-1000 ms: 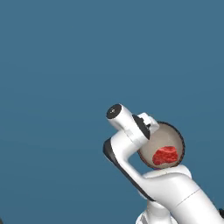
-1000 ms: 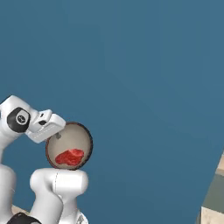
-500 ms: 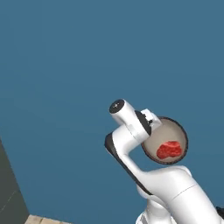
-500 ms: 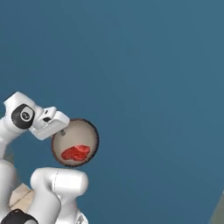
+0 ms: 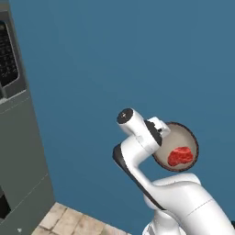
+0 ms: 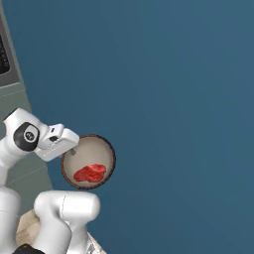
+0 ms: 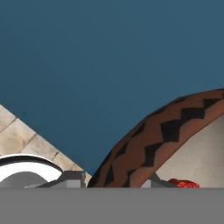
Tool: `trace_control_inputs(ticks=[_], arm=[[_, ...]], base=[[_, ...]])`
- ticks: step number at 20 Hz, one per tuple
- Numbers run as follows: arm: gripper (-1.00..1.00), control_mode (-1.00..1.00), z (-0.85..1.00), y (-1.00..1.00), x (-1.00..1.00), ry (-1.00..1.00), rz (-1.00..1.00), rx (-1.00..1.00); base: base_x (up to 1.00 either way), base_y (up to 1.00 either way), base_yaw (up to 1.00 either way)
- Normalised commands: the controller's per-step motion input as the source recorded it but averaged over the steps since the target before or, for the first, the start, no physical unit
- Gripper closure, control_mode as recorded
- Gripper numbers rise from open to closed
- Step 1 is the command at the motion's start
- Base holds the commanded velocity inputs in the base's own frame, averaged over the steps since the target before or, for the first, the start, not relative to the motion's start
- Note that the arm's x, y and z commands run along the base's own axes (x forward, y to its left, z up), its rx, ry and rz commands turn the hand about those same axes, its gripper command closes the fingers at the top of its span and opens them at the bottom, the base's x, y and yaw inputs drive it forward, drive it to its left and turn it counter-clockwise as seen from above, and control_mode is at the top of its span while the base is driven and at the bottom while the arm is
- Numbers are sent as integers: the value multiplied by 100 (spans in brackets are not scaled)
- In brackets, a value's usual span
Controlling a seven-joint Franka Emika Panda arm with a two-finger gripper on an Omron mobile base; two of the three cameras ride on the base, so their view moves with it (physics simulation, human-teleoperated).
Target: Remove the kiwi from the bowl and place it on the small plate. Then place the bowl with only the steak in the microwave, close the door, and press the start button to microwave the steak.
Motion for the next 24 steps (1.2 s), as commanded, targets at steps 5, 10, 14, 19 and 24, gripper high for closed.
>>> trace_control_inputs(ticks=[5, 10, 14, 19, 24], arm=[[100, 100, 0, 0, 0, 0, 0, 0], [100, 100, 0, 0, 0, 0, 0, 0], [100, 100, 0, 0, 0, 0, 0, 0], [100, 100, 0, 0, 0, 0, 0, 0], [100, 100, 0, 0, 0, 0, 0, 0]], base=[[-1, 11, 39], [0, 4, 41], [0, 12, 44], [2, 0, 43], [15, 1, 44]])
